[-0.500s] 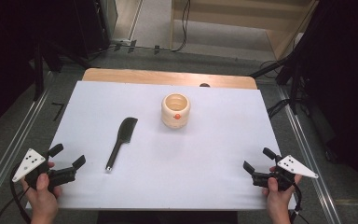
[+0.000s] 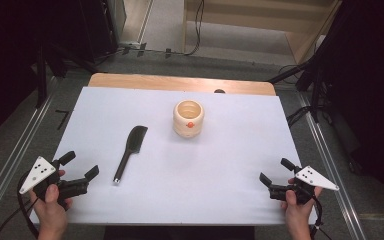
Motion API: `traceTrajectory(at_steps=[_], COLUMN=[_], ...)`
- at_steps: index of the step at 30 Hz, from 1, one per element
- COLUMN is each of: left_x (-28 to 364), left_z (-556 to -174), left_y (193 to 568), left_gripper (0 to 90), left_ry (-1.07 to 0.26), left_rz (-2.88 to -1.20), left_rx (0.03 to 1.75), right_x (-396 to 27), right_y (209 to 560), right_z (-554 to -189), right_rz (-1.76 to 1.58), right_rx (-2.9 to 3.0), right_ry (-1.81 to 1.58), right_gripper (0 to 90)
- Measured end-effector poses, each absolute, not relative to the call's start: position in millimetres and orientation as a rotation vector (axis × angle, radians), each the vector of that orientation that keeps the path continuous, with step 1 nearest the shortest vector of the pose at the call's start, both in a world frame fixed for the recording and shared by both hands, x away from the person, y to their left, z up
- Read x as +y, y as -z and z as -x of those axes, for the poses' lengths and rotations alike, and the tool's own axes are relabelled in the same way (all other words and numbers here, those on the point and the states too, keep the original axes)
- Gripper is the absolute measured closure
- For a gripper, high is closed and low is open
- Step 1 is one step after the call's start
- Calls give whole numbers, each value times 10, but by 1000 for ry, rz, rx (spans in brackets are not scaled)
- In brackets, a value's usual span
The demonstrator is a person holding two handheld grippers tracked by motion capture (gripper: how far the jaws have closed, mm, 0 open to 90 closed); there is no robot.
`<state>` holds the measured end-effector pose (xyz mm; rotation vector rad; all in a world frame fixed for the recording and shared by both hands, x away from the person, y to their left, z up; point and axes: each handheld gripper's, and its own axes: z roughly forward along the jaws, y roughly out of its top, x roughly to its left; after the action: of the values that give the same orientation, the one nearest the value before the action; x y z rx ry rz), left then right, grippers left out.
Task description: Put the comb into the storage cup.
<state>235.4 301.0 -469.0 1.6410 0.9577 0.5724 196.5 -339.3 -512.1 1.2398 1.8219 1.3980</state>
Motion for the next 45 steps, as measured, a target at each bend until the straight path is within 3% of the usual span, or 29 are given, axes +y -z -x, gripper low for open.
traceTrajectory(at_steps=[8,10,12,18,21,27,28,30,31,32,33,34,37,45], left_x=[2793,2766,2730,2599,2540,2424,2401,2387,2373,2356,2338,2323,2275,2174], left_z=[-2347,-2357,-2369,-2399,-2410,-2427,-2414,-2413,-2414,-2416,-2423,-2431,-2459,-2485], left_y=[4608,4606,4604,4609,4625,4660,4653,4650,4648,4650,4657,4669,4723,4807], left_gripper=[43,61,156,173,288,418,514,613,613,740,740,821,899,900], left_ry=[-549,-542,-533,-480,-457,-453,-469,-463,-457,-448,-435,-419,-343,-292], left_rz=[-1681,-1682,-1688,-1721,-1746,-1790,-1795,-1796,-1805,-1818,-1838,-1855,-1909,-2039], left_rx=[911,918,930,932,927,972,971,969,968,966,965,966,960,975], right_x=[-3379,-3379,-3373,-3367,-3360,-3357,-3357,-3356,-3356,-3354,-3354,-3353,-3352,-3349], right_y=[5123,5123,5123,5124,5126,5128,5128,5128,5128,5129,5129,5129,5129,5133], right_z=[-1975,-1975,-1976,-1982,-1987,-1989,-1990,-1992,-1992,-1992,-1992,-1993,-1993,-1997], right_rz=[-1234,-1234,-1235,-1238,-1231,-1233,-1234,-1234,-1234,-1235,-1235,-1235,-1237,-1239], right_rx=[1831,1835,1838,1840,1844,1847,1847,1847,1847,1848,1848,1848,1848,1850], right_ry=[-1384,-1381,-1381,-1373,-1369,-1365,-1364,-1363,-1363,-1362,-1362,-1362,-1357,-1351], right_gripper=[0,0,0,0,0,0,0,0,0,0,0,0,0,0])
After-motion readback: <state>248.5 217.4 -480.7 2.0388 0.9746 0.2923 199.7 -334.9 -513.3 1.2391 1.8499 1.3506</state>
